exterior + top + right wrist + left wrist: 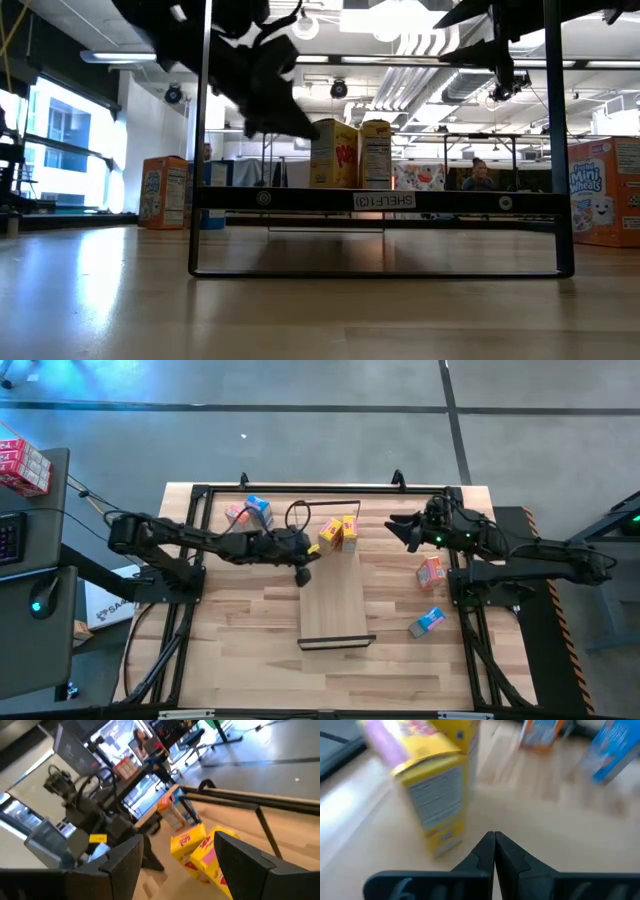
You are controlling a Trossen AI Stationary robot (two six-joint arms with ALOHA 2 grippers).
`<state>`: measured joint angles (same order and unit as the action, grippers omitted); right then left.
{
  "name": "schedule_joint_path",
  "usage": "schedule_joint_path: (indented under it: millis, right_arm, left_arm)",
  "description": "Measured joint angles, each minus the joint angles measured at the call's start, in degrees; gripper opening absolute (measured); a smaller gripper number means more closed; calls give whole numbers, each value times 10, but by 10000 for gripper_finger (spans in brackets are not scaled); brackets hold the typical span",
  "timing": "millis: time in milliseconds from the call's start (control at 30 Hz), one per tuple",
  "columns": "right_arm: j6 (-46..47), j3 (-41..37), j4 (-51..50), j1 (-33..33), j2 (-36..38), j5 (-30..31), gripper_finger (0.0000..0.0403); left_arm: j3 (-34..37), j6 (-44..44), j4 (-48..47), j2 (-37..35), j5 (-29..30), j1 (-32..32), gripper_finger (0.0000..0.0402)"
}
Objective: Stack cereal on shelf
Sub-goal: Stack the yellow cereal box on the shelf aligned with the other yellow cereal box
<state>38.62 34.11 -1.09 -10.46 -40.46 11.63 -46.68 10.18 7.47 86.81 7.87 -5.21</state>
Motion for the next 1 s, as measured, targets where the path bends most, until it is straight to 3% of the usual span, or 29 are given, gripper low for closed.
schedule_joint_path:
  millis: [67, 267, 500, 800, 1000]
  right_arm:
    - [-1, 0, 0, 0, -14, -8, 241]
    - [-7, 0, 8, 0, -44, -11, 241]
    - [4, 0, 23, 0, -35, -17, 241]
    - [0, 0, 23, 0, -32, -7, 241]
    - [0, 0, 24, 0, -32, -7, 241]
  left_arm:
    - [-1, -64, -7, -4, 6, -10, 0]
    - [0, -192, -23, 18, -59, -50, 0]
    - [0, -204, -49, 24, -33, -68, 0]
    - [0, -238, -8, 28, 20, -81, 0]
    - [0, -223, -2, 28, -10, -77, 0]
